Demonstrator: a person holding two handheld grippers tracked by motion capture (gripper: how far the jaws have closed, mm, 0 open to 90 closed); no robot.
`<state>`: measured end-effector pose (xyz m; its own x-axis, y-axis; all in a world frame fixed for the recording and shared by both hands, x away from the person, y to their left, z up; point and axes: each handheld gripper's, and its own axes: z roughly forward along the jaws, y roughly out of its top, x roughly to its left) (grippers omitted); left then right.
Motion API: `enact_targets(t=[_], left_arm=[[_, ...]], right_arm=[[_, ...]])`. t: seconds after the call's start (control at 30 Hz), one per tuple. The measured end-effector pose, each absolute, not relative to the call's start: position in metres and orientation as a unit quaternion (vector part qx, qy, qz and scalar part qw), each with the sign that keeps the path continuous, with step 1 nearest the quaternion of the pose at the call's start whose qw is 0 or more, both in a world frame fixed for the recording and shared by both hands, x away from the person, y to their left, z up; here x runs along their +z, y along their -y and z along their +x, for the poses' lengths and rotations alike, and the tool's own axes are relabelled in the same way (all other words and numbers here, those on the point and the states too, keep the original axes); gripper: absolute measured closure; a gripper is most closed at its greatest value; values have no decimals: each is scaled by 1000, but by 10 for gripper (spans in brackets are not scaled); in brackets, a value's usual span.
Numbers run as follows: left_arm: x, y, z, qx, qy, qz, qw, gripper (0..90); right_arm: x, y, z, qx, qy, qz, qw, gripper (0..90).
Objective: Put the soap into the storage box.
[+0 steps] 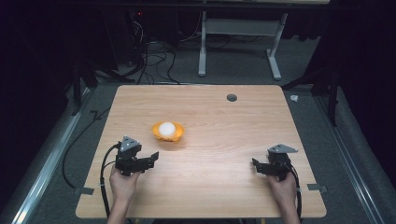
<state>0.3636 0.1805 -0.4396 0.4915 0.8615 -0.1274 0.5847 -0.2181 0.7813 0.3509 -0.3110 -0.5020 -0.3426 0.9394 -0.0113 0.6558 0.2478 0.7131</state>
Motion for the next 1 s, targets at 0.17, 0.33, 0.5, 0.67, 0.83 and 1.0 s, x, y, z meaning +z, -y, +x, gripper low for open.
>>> enact_targets(t=[0.17, 0.33, 0.5, 0.67, 0.83, 1.0], left_arm=[[-444, -184, 361, 166, -474, 764, 404, 231], [-450, -186, 360, 160, -478, 764, 403, 231], [-455, -186, 360, 156, -483, 763, 400, 231], [-461, -186, 361, 153, -487, 763, 396, 231], [-466, -185, 359, 156, -489, 765, 389, 231], [-472, -185, 358, 155, -494, 765, 384, 230]], right_arm=[[-502, 311, 351, 314, -757, 527, 226, 222], [-502, 311, 351, 314, -757, 527, 226, 223], [-502, 311, 351, 314, -757, 527, 226, 222], [-502, 311, 351, 314, -757, 527, 226, 223], [-502, 311, 351, 314, -757, 527, 226, 223], [-502, 311, 351, 314, -757, 527, 226, 223]])
